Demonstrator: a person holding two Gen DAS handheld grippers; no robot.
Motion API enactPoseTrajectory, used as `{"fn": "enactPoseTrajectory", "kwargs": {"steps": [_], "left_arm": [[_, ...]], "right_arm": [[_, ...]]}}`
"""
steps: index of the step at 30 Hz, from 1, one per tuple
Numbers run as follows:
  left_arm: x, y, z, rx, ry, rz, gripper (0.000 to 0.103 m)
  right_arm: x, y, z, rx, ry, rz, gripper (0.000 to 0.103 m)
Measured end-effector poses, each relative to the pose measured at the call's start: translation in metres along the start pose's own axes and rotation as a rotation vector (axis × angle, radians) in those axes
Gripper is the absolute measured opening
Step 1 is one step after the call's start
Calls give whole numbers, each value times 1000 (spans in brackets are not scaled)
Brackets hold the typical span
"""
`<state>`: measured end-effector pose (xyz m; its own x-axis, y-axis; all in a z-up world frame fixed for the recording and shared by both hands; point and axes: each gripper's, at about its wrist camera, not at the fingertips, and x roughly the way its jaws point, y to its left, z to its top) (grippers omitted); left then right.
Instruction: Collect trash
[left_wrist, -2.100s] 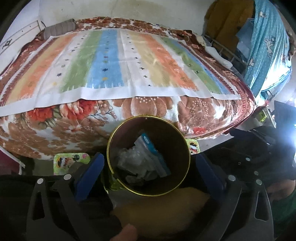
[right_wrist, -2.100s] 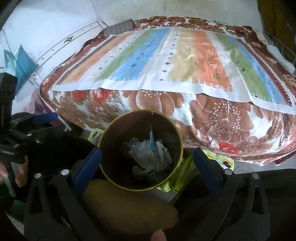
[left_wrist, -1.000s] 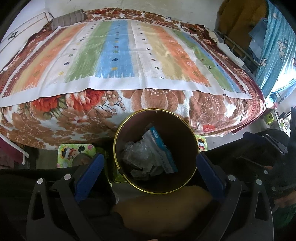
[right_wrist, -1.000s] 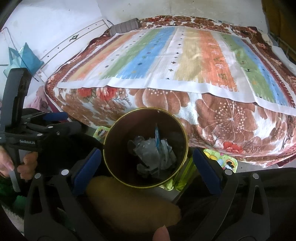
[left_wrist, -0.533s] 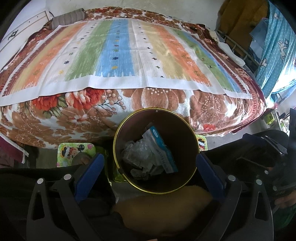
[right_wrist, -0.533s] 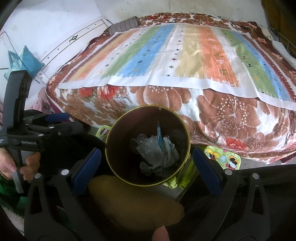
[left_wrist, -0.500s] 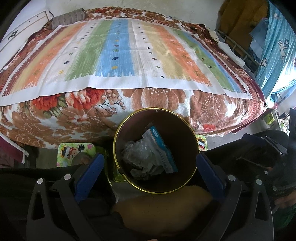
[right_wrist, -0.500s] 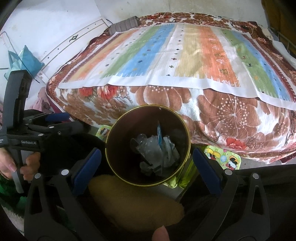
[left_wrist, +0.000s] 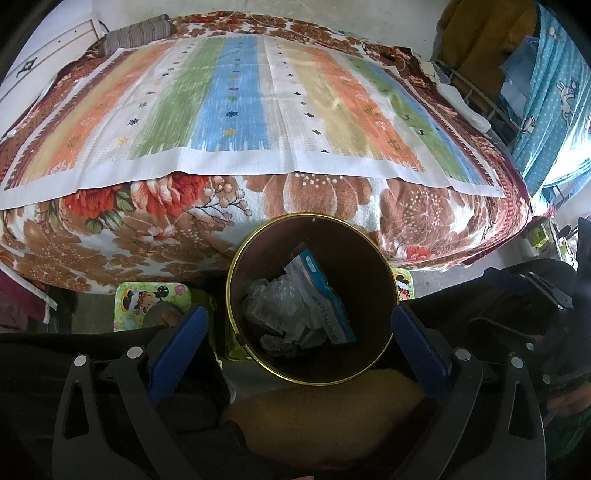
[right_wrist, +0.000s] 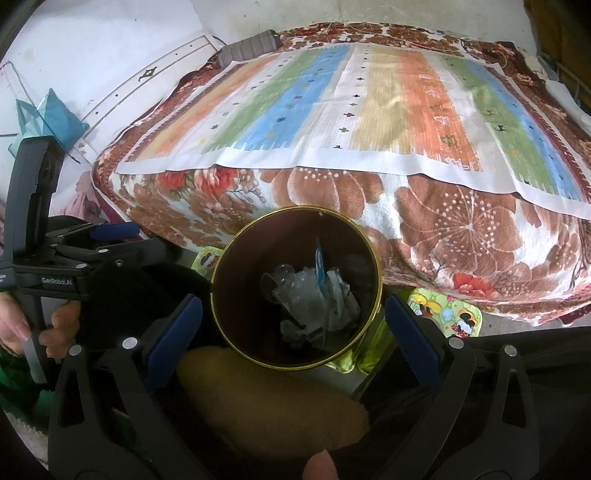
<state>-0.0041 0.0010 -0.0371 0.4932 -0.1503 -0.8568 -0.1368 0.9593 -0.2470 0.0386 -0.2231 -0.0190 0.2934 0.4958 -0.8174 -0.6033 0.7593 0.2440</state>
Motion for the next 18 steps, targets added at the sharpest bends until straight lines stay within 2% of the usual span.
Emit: {"fn": "enactPoseTrajectory", "kwargs": {"steps": [18], "left_arm": [[0,1,1,-3,2,0,97]], "right_arm": [[1,3,-2,-1,4,3,94]]}}
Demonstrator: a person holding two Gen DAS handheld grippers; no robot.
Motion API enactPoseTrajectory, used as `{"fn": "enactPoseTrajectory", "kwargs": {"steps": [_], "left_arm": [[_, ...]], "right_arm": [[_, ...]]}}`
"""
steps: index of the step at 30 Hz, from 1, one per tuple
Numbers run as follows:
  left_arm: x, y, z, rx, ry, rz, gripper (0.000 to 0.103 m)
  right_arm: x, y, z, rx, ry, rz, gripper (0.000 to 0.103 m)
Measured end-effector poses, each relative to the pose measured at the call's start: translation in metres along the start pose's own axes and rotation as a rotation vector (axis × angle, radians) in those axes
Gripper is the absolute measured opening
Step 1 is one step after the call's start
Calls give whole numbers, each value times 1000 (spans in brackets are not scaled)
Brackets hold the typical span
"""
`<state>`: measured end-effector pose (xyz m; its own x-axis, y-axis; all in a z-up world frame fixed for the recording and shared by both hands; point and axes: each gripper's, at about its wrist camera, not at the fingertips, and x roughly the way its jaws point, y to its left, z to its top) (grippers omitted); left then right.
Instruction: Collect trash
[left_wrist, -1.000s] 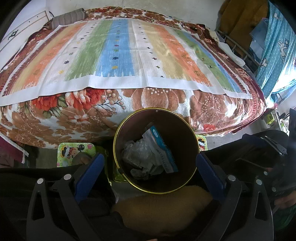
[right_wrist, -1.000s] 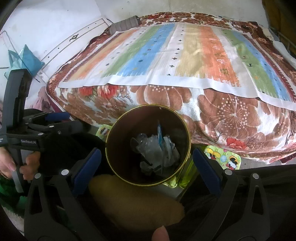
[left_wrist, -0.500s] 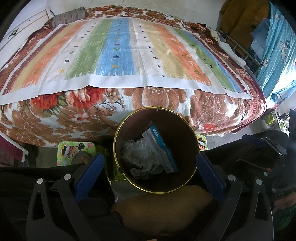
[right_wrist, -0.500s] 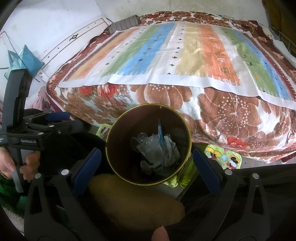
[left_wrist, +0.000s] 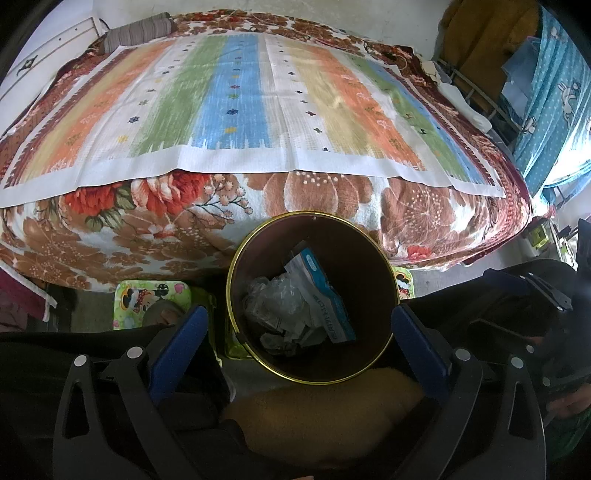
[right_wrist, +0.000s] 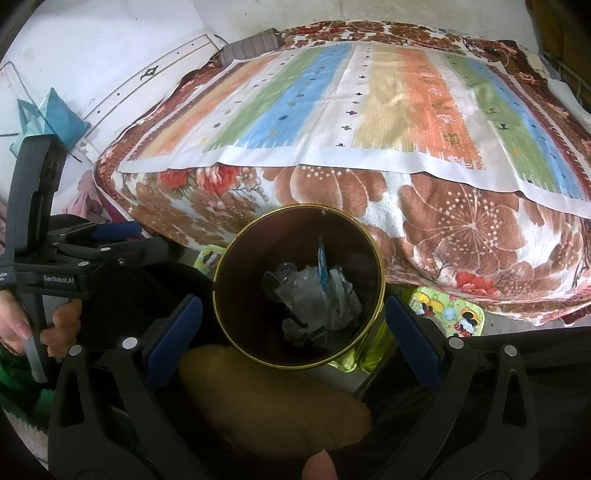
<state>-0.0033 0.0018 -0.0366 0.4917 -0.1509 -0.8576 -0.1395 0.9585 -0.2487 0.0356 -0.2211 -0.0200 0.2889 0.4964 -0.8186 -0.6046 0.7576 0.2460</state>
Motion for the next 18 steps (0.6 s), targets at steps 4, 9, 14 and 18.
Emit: {"fn": "enactPoseTrajectory", "kwargs": {"steps": [4,9,14,18], "left_arm": [[1,-1,-1,3,1,5,97],[1,-1,-2,3,3,5,97],[1,0,-3,-3,6,6,97],[3,2,-6,-10,13,7,97]], "right_arm": [[0,0,1,1,-3,4,94],[0,1,0,-3,2,6,94],[1,4,-1,-4,3,8,94],[1,3,0,1,2,6,94]]}}
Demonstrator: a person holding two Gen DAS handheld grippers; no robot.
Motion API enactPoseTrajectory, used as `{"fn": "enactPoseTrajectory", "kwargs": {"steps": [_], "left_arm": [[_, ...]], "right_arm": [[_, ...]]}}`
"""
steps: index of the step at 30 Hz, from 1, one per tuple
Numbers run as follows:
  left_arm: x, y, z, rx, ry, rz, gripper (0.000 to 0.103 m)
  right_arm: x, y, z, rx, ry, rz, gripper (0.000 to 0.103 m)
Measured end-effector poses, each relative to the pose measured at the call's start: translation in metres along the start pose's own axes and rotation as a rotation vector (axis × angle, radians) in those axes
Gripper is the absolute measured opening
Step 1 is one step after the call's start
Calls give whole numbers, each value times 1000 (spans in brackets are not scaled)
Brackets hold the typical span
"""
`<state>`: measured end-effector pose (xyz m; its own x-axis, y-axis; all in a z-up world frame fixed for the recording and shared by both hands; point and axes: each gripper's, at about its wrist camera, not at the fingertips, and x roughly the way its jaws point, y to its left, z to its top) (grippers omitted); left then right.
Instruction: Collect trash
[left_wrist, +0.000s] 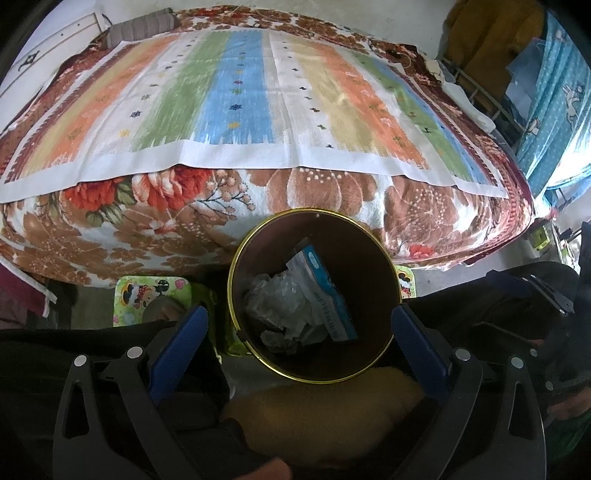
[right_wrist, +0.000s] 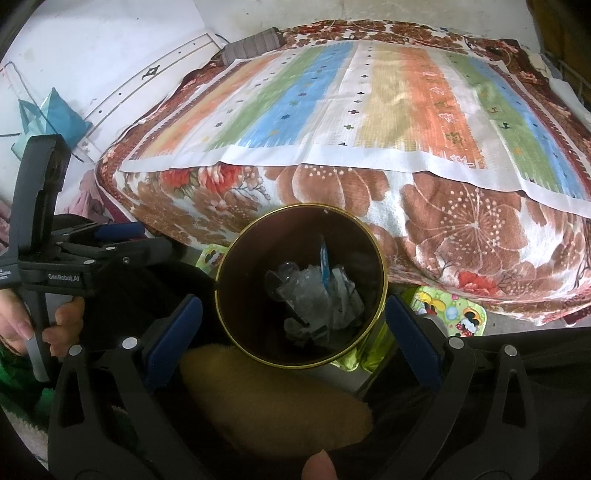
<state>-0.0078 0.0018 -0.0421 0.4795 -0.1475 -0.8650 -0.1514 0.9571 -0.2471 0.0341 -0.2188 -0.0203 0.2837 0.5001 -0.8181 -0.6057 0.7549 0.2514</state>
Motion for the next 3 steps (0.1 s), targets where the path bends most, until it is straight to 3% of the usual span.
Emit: {"fn": "enactPoseTrajectory", "kwargs": {"steps": [3], "left_arm": [[0,2,-4,0,1,-1,97]], "right_arm": [[0,0,0,-1,0,0,94]]}}
